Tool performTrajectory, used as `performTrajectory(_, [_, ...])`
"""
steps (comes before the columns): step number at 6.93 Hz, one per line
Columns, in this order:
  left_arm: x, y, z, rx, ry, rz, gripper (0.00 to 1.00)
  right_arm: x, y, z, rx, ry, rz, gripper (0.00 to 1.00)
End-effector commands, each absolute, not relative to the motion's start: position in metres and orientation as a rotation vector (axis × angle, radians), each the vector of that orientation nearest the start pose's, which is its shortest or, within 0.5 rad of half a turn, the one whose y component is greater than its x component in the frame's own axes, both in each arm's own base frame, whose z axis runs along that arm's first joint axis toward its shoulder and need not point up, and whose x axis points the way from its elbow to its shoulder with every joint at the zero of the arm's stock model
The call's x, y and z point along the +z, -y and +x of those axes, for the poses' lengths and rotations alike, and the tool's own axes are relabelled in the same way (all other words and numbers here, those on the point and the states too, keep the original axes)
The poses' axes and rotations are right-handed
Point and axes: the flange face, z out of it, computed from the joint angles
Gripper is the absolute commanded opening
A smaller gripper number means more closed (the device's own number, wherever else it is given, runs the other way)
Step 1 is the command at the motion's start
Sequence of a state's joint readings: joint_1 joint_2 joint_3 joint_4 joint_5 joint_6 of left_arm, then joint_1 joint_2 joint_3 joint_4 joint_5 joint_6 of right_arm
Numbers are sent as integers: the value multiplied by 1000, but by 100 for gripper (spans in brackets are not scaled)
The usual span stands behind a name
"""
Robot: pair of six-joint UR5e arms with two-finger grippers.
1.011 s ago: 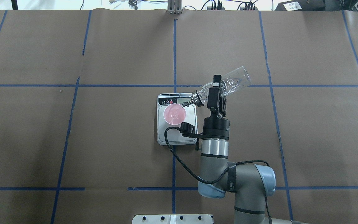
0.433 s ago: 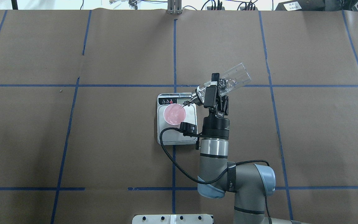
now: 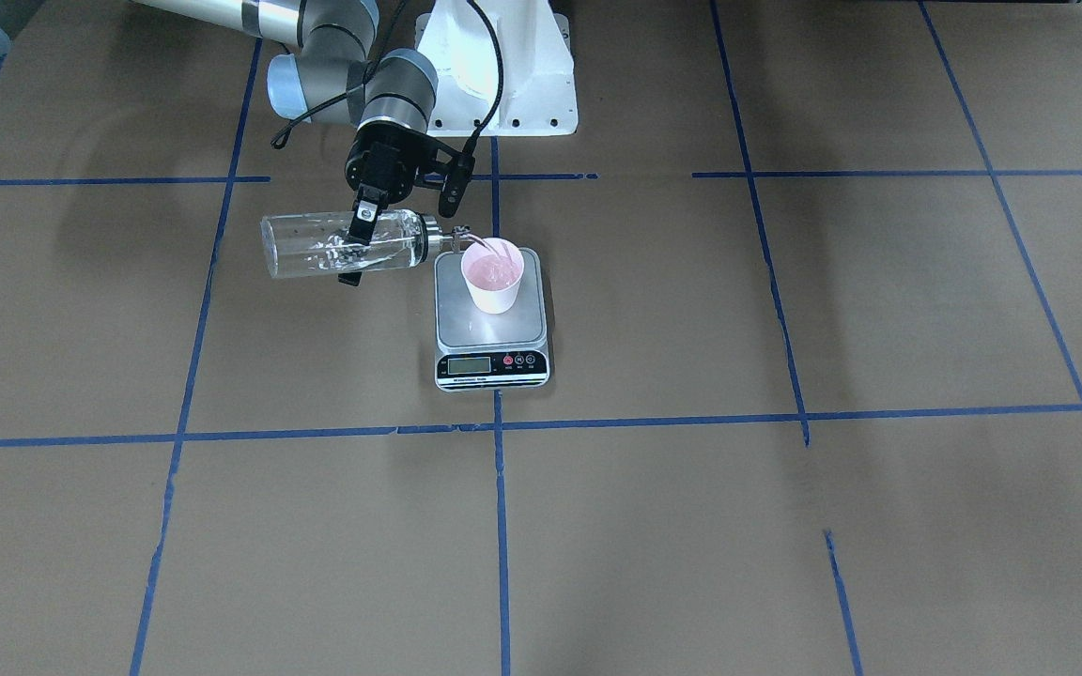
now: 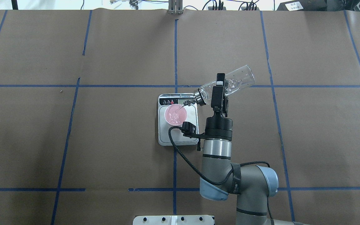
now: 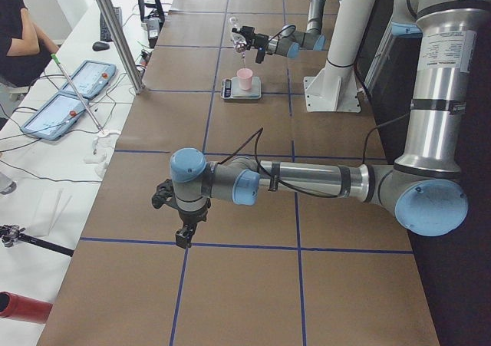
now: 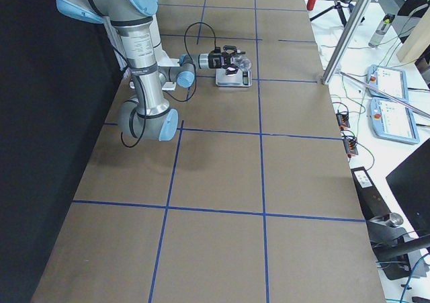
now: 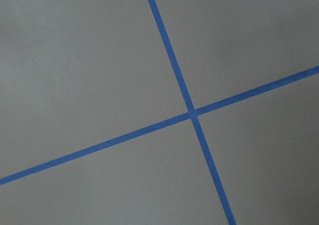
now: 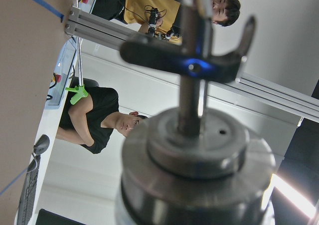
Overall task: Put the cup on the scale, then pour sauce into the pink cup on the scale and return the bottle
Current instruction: 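Rotate the bottle back upright with the right gripper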
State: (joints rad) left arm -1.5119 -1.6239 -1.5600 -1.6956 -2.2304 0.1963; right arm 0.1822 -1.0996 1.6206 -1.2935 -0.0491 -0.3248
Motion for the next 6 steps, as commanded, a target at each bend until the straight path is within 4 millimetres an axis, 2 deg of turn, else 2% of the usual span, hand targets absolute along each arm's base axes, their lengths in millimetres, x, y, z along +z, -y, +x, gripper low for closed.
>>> performTrajectory(1, [629, 530, -41, 301, -647, 211, 100, 272, 337, -545, -636, -905, 1335, 0])
performTrajectory(3, [628, 530, -41, 300, -647, 212, 100, 284, 337, -549, -533, -733, 1389, 0])
performTrajectory(6, [626, 532, -41, 301, -647, 215, 100, 283, 335, -541, -390, -481, 1451, 0])
